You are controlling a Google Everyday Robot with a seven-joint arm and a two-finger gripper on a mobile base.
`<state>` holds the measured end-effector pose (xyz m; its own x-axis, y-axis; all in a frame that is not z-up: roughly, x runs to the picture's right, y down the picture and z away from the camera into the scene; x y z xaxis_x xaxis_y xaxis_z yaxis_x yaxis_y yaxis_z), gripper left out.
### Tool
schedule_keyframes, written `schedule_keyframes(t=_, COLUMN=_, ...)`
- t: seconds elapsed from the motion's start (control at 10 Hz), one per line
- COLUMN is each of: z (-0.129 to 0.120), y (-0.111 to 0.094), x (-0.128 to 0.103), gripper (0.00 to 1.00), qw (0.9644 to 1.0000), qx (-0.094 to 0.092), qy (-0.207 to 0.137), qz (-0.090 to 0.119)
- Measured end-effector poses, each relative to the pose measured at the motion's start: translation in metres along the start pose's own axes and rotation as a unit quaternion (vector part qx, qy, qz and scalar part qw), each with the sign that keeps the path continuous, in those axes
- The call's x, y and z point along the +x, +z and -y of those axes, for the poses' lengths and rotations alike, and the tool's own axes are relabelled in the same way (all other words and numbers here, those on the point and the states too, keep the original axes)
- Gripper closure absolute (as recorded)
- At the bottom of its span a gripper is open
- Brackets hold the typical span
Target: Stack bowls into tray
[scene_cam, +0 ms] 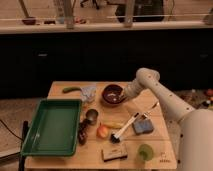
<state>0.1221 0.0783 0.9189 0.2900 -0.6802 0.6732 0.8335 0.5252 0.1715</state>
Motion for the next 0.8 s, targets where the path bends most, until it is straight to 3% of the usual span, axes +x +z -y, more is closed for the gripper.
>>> schedule_keyframes(t=0.8, z=0.001, y=-0.021, x=-0.006, gripper=1.0, qw=0.9997, qx=-0.006, qy=-0.02, qz=-0.013)
